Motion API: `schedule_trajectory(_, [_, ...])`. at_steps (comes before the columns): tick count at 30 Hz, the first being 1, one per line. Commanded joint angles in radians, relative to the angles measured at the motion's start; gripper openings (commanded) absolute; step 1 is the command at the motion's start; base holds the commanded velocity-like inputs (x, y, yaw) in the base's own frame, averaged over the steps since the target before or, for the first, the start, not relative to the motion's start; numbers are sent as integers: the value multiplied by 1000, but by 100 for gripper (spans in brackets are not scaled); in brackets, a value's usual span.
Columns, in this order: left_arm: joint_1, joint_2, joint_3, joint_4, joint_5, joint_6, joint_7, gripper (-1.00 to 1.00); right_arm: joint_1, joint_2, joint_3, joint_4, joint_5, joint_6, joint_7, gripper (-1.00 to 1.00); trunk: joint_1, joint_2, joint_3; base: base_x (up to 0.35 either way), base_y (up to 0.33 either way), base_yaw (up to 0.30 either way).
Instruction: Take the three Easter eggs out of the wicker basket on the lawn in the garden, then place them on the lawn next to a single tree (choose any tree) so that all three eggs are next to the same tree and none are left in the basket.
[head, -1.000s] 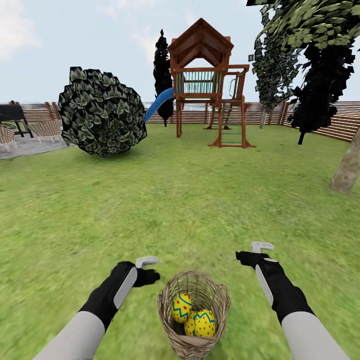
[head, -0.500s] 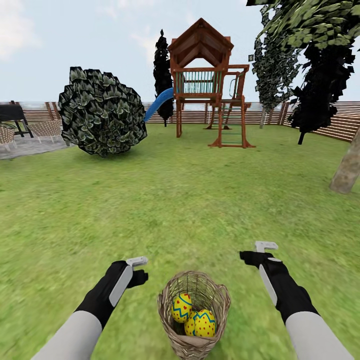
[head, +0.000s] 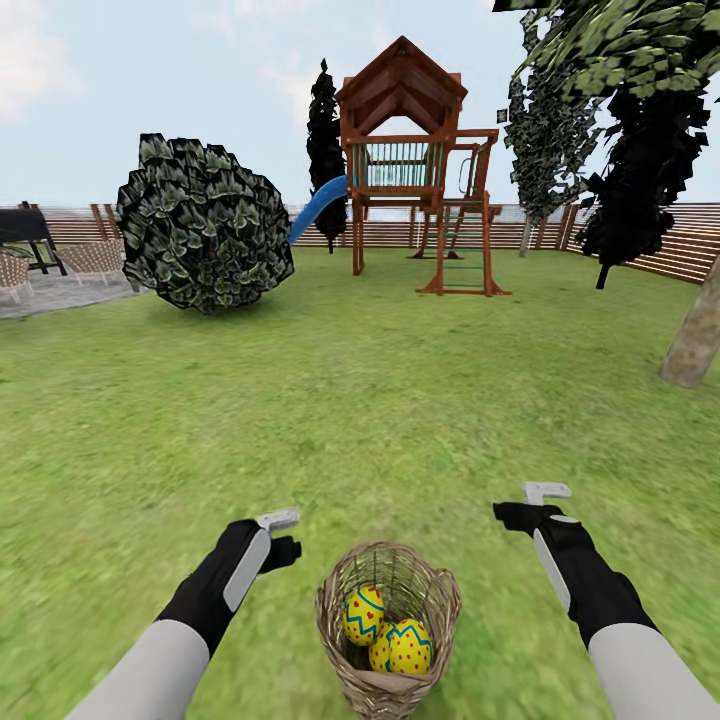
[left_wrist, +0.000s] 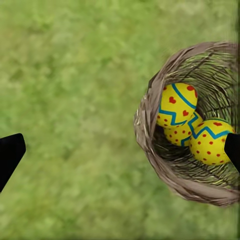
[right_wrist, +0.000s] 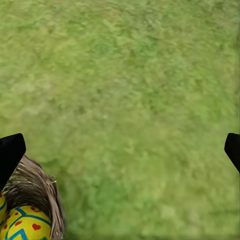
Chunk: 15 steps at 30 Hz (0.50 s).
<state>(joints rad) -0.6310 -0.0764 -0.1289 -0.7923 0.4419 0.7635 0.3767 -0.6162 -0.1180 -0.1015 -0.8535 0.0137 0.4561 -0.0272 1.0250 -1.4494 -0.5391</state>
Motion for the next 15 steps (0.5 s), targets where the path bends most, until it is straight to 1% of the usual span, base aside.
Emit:
schedule_trajectory(1, [-2,-2,-3,-1,8,2,10,100,0,0,2,-1,3,5,-2,100,0,-1,-1,0,0,0])
schedule_trajectory(5, [-45,-7,-4,4,3,7,34,100,0,3,36,0,23,5,-1,100,0,-1,-1,0,0,0])
schedule_trajectory(6, [-66,-9,-5,5,3,12,67,100,0,4,59,0,26,5,-1,100,0,-1,-1,0,0,0])
schedule_trajectory(8, [-86,-22,-7,5,2,16,138,100,0,4,99,2,26,7,3,100,0,-1,-1,0,0,0])
schedule_trajectory(9, [-90,-25,-7,6,2,16,156,100,0,4,110,2,26,7,4,100,0,-1,-1,0,0,0])
schedule_trajectory(11, [-94,-27,-8,2,2,17,181,100,0,5,123,-1,24,5,15,100,0,-1,-1,0,0,0])
schedule_trajectory(15, [-96,-27,-14,-8,3,21,194,100,0,12,132,-1,27,2,36,100,0,-1,-1,0,0,-28])
